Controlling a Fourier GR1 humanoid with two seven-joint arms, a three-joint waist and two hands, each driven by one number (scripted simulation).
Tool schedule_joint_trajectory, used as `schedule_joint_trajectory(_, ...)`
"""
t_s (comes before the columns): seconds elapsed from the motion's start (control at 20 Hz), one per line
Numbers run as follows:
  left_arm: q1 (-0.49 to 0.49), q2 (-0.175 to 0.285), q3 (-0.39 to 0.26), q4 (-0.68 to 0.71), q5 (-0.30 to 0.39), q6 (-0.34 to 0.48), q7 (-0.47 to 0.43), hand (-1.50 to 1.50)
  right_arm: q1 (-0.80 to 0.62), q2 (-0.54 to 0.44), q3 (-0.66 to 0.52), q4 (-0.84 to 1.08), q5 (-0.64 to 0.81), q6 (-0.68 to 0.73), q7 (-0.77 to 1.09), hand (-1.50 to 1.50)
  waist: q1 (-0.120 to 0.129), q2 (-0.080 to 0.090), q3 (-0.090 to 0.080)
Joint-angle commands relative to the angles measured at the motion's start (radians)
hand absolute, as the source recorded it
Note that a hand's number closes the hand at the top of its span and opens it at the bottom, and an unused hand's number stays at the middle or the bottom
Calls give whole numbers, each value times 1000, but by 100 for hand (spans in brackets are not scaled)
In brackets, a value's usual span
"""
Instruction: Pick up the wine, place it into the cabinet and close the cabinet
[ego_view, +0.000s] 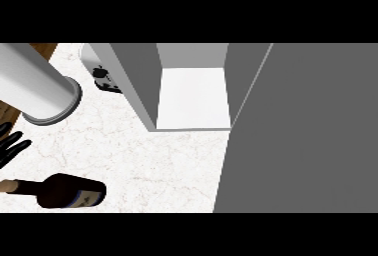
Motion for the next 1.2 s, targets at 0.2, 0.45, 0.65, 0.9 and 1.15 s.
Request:
schedule_joint_trajectory(0.2,-8,-106,60,122,-214,-140,-100,-150,-64,-57,-77,-189,55,-23,134,-150,11,2,0)
schedule_joint_trajectory(0.45,-134,-129,75,289,-370,-184,-170,-150,-32,-66,16,-190,116,-55,127,-150,-3,1,0)
schedule_joint_trajectory(0.65,-113,-174,102,324,-493,-249,-249,-150,-56,-96,3,-190,103,-61,131,-150,-1,1,0)
schedule_joint_trajectory(0.9,-83,-218,139,359,-650,-312,-371,-150,-1,-119,56,-213,113,-93,106,-150,-3,-1,-1)
schedule_joint_trajectory(1.15,-163,-201,151,513,-767,-311,-472,-150,-34,-105,101,-145,152,-135,74,-150,-7,2,-2)
